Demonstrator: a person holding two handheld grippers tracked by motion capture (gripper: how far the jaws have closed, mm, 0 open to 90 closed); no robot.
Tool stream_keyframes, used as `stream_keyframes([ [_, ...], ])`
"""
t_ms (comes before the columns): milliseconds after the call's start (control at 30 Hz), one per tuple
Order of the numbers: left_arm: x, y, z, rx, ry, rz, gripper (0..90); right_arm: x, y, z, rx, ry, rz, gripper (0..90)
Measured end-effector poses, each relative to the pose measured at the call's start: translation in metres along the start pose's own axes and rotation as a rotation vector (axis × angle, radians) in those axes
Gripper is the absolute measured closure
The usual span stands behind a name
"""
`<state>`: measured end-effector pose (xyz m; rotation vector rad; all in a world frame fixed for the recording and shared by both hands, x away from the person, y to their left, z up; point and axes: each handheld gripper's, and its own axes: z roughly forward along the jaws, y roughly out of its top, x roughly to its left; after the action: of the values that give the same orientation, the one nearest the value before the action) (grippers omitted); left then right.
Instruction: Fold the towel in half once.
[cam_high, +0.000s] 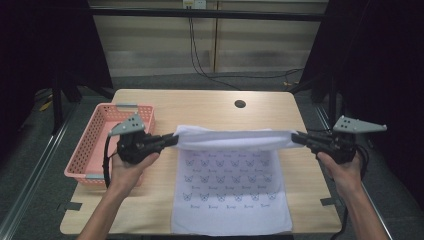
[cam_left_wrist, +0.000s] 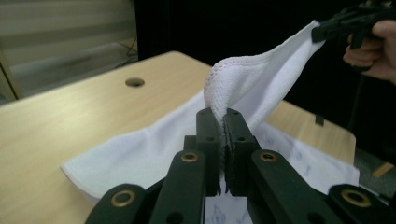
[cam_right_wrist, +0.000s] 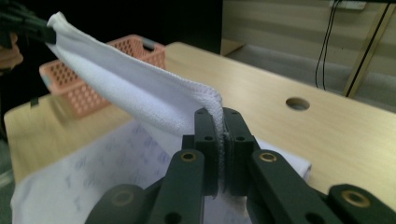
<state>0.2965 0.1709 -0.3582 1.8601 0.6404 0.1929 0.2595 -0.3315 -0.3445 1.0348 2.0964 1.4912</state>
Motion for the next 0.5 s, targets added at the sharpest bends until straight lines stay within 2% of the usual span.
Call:
stream_keyframes([
  [33, -0.001, -0.015, 0.004, 0.032, -0.001, -0.024, 86.8, 0.005, -0.009, -0.001, 0.013, 0.009, 0.005, 86.8],
  [67, -0.001, -0.025, 0.007, 0.059, 0.005, -0.028, 86.8, 0.009, -0.020, 0.001, 0.045, 0.023, 0.018, 86.8],
  [100, -0.003, -0.038, 0.010, 0.087, 0.017, -0.037, 86.7, 0.011, -0.028, 0.002, 0.074, 0.023, 0.011, 86.8],
  [133, -0.004, -0.048, 0.012, 0.097, 0.010, -0.051, 86.6, 0.015, -0.039, 0.005, 0.114, 0.027, 0.008, 86.7],
  [167, -0.008, -0.066, 0.015, 0.138, -0.014, -0.065, 86.5, 0.017, -0.048, 0.007, 0.142, 0.035, 0.009, 86.7],
  [200, -0.010, -0.074, 0.017, 0.160, -0.014, -0.070, 86.1, 0.021, -0.065, 0.010, 0.182, 0.046, 0.022, 86.5],
  [267, -0.014, -0.092, 0.019, 0.199, -0.021, -0.087, 85.4, 0.023, -0.083, 0.009, 0.202, 0.062, 0.044, 86.3],
  [333, -0.015, -0.105, 0.022, 0.224, -0.041, -0.105, 83.5, 0.027, -0.102, 0.008, 0.230, 0.082, 0.066, 85.1],
  [367, -0.016, -0.110, 0.024, 0.253, -0.039, -0.101, 82.7, 0.029, -0.109, 0.008, 0.244, 0.087, 0.073, 84.8],
  [400, -0.018, -0.115, 0.025, 0.287, -0.029, -0.079, 81.8, 0.031, -0.114, 0.007, 0.258, 0.099, 0.073, 84.6],
  [500, -0.021, -0.127, 0.034, 0.378, -0.048, -0.107, 84.8, 0.040, -0.129, 0.008, 0.333, 0.114, 0.058, 82.2],
])
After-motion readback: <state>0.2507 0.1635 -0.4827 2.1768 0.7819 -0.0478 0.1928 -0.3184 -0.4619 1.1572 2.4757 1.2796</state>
